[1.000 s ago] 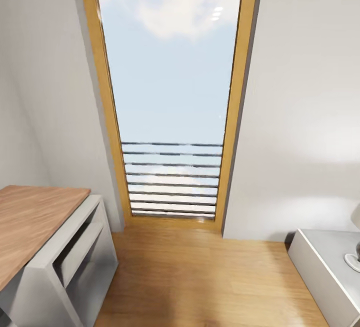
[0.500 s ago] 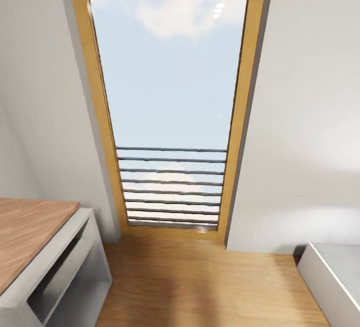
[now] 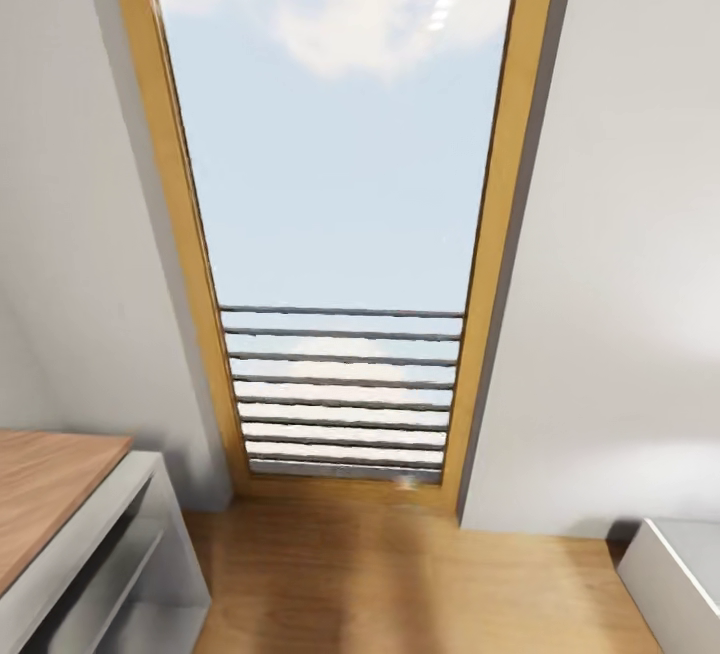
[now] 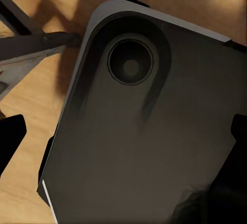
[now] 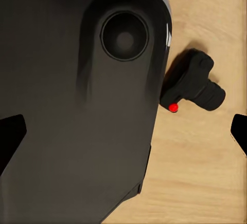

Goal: Attach the digital camera to the camera tripod in the bedroom.

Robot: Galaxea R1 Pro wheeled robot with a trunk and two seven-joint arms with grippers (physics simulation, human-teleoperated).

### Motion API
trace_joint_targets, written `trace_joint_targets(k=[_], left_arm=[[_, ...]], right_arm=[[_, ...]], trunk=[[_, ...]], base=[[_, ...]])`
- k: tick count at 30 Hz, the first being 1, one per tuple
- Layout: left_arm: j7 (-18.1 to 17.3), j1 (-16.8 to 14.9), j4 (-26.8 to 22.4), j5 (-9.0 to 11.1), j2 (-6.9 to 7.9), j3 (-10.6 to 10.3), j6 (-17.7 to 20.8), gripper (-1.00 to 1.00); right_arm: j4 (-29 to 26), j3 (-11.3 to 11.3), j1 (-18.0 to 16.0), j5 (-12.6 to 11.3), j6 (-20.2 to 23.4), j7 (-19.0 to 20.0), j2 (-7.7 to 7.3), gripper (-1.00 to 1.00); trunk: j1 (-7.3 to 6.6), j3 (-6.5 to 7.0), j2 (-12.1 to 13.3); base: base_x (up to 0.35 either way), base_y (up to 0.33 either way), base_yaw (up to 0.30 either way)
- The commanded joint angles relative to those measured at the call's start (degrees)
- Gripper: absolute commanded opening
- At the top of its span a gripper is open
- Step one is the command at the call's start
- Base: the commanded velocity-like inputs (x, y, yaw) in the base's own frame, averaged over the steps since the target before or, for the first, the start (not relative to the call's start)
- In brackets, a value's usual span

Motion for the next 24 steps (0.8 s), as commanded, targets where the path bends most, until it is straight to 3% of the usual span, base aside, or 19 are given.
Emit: trace_joint_targets(k=[1,24], left_arm=[[0.0,0.0,0.0,0.2,0.0,0.1,-0.1,1.0],[0.0,0.0,0.0,0.2,0.0,0.1,-0.1,1.0]], right_arm=[[0.0,0.0,0.0,0.5,-0.2,0.0,-0.01,1.0],[0.0,0.0,0.0,0.6,-0.2,0.0,-0.01,1.0]], trunk=[[0.03,-0.04,0.0],[0.03,-0.04,0.0]], base=[[0.322,0.0,0.0],[0.322,0.0,0.0]])
